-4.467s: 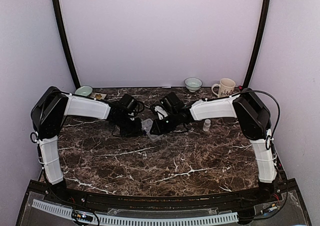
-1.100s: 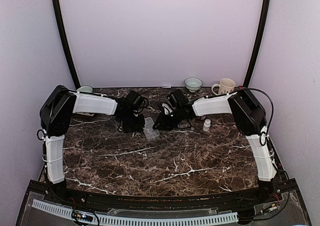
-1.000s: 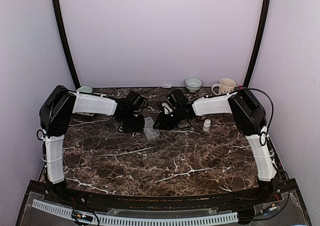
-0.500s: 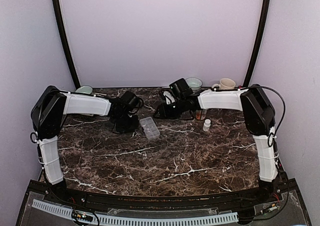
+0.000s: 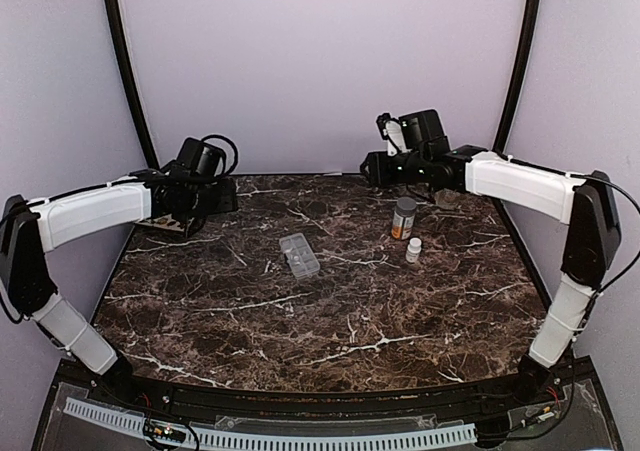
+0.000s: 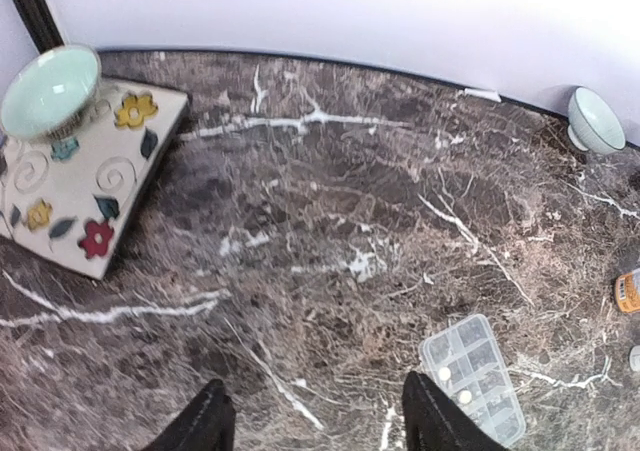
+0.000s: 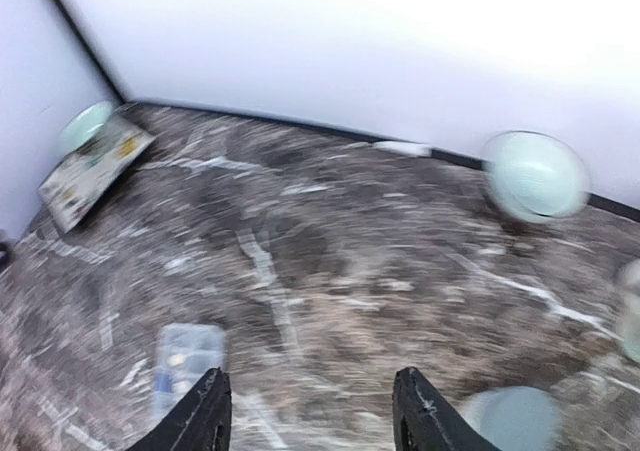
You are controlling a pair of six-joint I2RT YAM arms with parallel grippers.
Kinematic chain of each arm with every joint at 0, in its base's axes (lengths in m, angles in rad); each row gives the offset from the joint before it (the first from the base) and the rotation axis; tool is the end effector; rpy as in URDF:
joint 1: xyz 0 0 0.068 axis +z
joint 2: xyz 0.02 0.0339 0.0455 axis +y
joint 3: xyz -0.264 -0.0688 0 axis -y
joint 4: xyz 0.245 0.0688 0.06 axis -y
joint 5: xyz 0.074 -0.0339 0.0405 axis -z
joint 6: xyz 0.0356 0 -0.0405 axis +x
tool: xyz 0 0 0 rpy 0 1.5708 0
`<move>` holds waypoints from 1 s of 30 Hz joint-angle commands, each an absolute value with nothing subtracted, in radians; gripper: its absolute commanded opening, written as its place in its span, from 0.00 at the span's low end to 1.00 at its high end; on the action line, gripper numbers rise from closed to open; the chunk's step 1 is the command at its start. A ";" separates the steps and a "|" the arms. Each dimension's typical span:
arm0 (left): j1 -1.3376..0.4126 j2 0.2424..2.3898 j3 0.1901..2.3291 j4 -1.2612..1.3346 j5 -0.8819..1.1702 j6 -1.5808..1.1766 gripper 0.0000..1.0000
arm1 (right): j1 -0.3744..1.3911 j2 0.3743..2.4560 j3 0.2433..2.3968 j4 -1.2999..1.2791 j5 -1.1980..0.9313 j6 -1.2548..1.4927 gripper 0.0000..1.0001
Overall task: Sort the pills into containers
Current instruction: Reset both arms
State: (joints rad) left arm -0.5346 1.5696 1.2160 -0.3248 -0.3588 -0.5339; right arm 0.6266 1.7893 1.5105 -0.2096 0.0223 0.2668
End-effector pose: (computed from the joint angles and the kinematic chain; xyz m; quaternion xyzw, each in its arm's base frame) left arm 0.3109 -0.1695 0.2816 -0.0767 0.8876 -0.0777 0.4474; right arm 0.3456 0.2492 0.3101 -0.1477 0.8442 0.2139 0.4687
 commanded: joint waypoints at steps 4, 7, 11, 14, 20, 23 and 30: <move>-0.531 1.339 1.001 0.004 -0.518 -0.328 0.71 | 0.545 1.585 1.286 -0.123 0.424 0.226 0.63; -0.525 1.291 0.920 0.102 -0.535 -0.281 0.75 | 0.523 1.479 1.134 -0.037 0.581 0.209 0.67; -0.522 1.282 0.872 0.170 -0.567 -0.241 0.81 | 0.477 1.347 0.979 0.033 0.644 0.221 0.73; -0.520 1.281 0.846 0.194 -0.577 -0.226 0.83 | 0.438 1.277 0.903 0.012 0.617 0.264 0.76; -0.517 1.264 0.801 0.219 -0.572 -0.238 0.85 | 0.426 1.238 0.842 -0.065 0.710 0.307 0.87; -0.516 1.255 0.785 0.216 -0.574 -0.249 0.85 | 0.426 1.248 0.852 -0.131 0.762 0.345 0.89; -0.517 1.238 0.760 0.216 -0.568 -0.270 0.85 | 0.426 1.178 0.823 -0.108 0.757 0.345 0.86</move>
